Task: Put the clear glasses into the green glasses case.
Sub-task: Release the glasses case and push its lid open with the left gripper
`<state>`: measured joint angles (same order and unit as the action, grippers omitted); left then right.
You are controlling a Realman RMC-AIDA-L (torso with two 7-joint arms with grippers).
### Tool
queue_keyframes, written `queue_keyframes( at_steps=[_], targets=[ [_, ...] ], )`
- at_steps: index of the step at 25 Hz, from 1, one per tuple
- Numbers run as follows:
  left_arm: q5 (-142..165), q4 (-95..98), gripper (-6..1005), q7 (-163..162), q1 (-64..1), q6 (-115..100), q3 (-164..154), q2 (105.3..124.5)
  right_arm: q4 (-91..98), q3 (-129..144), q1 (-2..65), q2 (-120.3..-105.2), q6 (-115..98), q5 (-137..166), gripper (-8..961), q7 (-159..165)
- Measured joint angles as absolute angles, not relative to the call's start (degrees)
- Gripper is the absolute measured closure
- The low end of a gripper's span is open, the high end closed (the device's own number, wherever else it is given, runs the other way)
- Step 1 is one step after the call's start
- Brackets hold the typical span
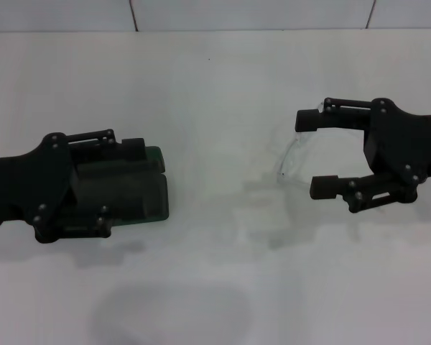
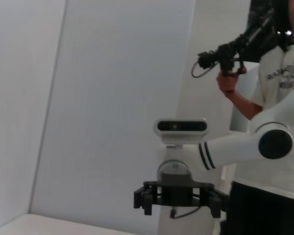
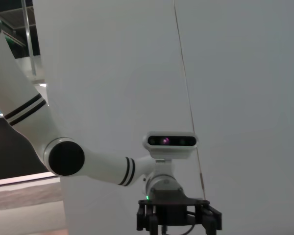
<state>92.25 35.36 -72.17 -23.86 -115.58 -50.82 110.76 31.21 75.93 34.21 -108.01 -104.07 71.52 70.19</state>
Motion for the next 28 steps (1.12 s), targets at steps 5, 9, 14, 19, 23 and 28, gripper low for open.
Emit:
queue_keyframes(
  at_steps=[5, 9, 14, 19, 23, 28],
  targets=[
    [92.4, 35.3, 249, -72.5, -24.1, -115.6, -50.8, 110.75, 31.8, 75.9, 32.8, -108.46, -104.3, 71.5, 69, 70.2],
    [92.4, 35.3, 248, -72.9, -24.0, -115.6, -50.8, 110.74, 31.9, 75.3, 32.0, -108.68, -104.5, 71.4, 69, 70.1],
    [92.5, 35.3, 248, -72.9, -24.0, -115.6, -50.9, 110.76, 32.0, 75.1, 31.6, -108.77, -104.6, 71.3, 69, 70.1],
    [92.4, 35.3, 252, -72.9, -24.0, -115.6, -50.7, 111.06, 32.0, 74.0, 31.3, -108.96, -104.6, 71.4, 70, 70.0],
    [92.1, 35.5, 259, -73.2, -24.0, -115.2, -49.2, 111.35, 32.0, 68.0, 29.6, -109.92, -104.7, 71.5, 70, 69.4],
    [92.7, 42.6, 268, -84.5, -24.7, -112.3, -42.4, 110.74, 32.0, 56.2, 25.9, -111.01, -104.7, 71.4, 71, 68.2]
  ],
)
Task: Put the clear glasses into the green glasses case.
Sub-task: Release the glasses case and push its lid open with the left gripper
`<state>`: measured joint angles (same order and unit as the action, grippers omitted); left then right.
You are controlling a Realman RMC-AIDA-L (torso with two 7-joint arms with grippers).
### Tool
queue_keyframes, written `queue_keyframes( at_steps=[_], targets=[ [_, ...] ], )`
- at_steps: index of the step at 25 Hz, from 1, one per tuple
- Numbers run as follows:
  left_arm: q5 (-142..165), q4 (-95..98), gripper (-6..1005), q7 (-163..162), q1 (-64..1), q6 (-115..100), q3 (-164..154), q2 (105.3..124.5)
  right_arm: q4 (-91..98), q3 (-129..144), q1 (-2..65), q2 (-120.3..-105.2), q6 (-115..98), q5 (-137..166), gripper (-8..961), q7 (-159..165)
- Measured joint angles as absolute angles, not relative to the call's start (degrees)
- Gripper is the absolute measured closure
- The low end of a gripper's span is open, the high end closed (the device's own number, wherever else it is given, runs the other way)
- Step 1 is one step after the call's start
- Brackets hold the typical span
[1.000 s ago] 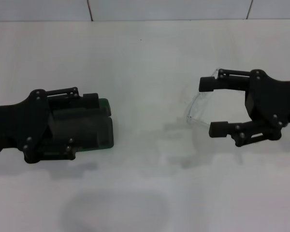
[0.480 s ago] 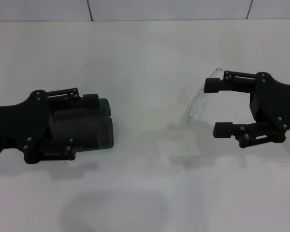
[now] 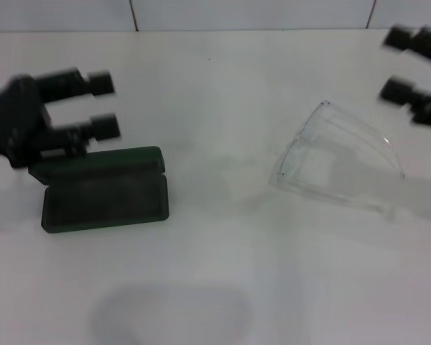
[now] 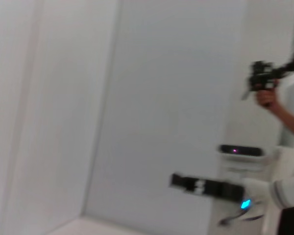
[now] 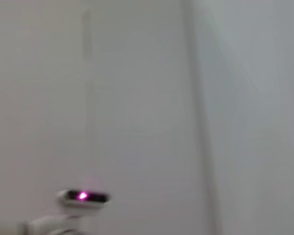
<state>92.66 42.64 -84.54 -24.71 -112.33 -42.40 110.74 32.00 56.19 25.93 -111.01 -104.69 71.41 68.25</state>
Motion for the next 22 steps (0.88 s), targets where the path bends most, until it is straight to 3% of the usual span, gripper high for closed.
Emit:
queue_keyframes(
  at_steps=[7, 12, 16, 22],
  targets=[
    [104.5, 67.3, 281, -102.0, -26.0, -106.8, -42.1, 110.1, 31.4, 45.9, 21.1, -111.31, -104.6, 71.5, 72, 67.8],
    [120.5, 80.8, 290, -105.2, -28.9, -106.9, -46.0, 112.34, 31.1, 44.0, 19.3, -111.31, -104.6, 71.3, 72, 67.9],
    [128.8, 87.5, 329, -105.7, -30.3, -106.9, -49.0, 115.27, 30.9, 43.9, 19.0, -111.43, -104.7, 71.1, 73, 68.1],
    [139.2, 88.6, 364, -105.9, -33.0, -105.7, -53.9, 118.09, 29.6, 43.9, 19.1, -111.54, -104.6, 71.0, 73, 68.2]
  ],
)
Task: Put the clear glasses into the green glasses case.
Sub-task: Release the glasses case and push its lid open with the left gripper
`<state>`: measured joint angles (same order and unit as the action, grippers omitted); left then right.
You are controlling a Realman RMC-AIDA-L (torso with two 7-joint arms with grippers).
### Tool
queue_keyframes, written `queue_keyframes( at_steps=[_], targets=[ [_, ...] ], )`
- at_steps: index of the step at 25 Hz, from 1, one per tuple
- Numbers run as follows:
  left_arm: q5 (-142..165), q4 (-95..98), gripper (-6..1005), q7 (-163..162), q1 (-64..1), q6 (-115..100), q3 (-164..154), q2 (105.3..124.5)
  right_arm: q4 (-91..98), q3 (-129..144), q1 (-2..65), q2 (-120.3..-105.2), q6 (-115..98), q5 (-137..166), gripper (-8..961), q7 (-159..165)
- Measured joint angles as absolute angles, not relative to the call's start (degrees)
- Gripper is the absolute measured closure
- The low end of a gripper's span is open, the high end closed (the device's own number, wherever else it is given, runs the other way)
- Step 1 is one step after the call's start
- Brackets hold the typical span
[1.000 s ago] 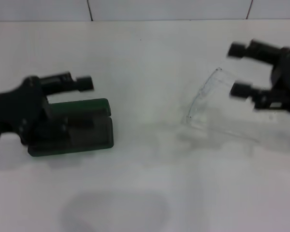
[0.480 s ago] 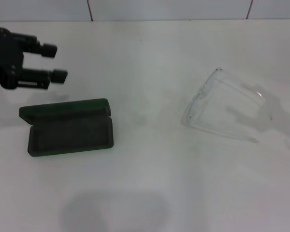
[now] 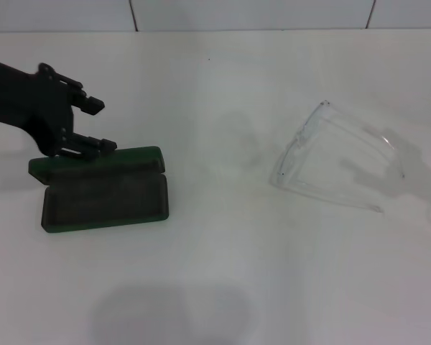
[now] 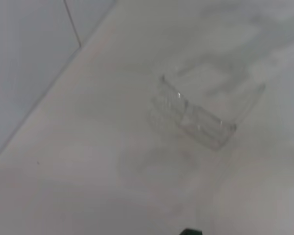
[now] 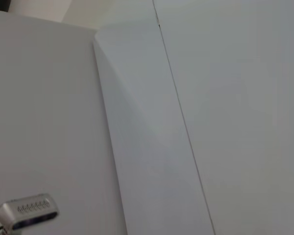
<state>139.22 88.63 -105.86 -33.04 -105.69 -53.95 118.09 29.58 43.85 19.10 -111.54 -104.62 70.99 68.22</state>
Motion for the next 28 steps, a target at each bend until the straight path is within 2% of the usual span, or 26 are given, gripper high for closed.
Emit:
queue_keyframes(
  at_steps=[4, 28],
  targets=[
    [146.2, 86.1, 374, -105.7, -34.0, -101.3, -58.4, 119.39, 29.1, 43.8, 19.4, -111.53, -104.4, 70.9, 74, 68.2],
    [155.5, 72.2, 438, -107.1, -39.8, -93.9, -64.2, 119.51, 27.5, 41.5, 19.2, -111.27, -103.4, 70.9, 76, 66.6]
  ],
)
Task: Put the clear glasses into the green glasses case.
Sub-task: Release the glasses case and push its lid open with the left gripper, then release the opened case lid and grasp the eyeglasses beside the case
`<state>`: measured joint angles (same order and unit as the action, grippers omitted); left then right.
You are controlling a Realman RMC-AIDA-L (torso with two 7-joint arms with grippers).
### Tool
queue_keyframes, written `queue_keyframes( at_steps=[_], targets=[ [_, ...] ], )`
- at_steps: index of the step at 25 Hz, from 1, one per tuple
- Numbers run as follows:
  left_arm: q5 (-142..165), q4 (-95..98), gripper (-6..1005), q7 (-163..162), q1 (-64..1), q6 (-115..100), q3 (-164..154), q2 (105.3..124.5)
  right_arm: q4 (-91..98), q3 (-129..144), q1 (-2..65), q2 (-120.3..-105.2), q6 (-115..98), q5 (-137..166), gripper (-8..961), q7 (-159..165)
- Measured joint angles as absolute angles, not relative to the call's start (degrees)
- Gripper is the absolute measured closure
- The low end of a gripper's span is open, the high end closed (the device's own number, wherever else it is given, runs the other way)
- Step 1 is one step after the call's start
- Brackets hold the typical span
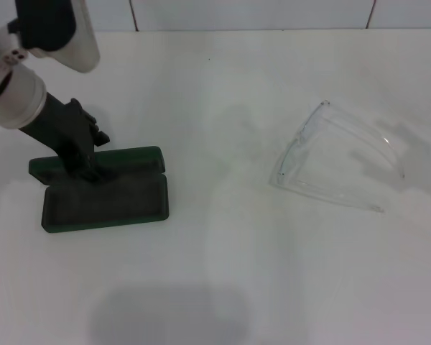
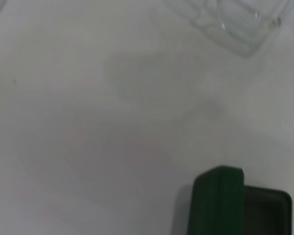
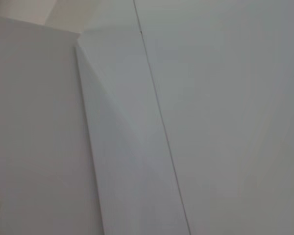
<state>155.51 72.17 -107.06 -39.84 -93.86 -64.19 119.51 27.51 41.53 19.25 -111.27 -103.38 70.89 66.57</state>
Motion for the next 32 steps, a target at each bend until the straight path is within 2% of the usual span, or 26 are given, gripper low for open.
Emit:
queue_keyframes(
  at_steps=[10, 12, 23, 28, 32],
  targets=[
    [156.3, 70.9, 465, -109.2, -40.1, -94.2, -68.7, 119.62, 26.6, 41.2, 19.0, -111.21, -103.1, 70.9, 77, 64.8],
    [156.1, 71.6, 676, -109.5, -40.0, -94.4, -68.9, 119.63, 26.2, 40.9, 18.9, -111.26, -103.0, 70.9, 77, 64.7],
    [152.6, 80.5, 807, -113.0, -39.7, -99.1, -73.0, 119.76, 26.5, 41.1, 18.9, -110.41, -102.8, 73.9, 78, 64.2],
    [153.0, 89.8, 807, -115.0, -38.2, -99.8, -71.7, 119.54, 37.8, 41.5, 20.8, -109.57, -100.3, 84.8, 79, 68.7],
    [152.4, 95.4, 807, -115.0, -36.6, -99.9, -67.5, 119.47, 51.6, 41.6, 24.7, -109.45, -99.5, 95.4, 178, 78.1]
  ],
)
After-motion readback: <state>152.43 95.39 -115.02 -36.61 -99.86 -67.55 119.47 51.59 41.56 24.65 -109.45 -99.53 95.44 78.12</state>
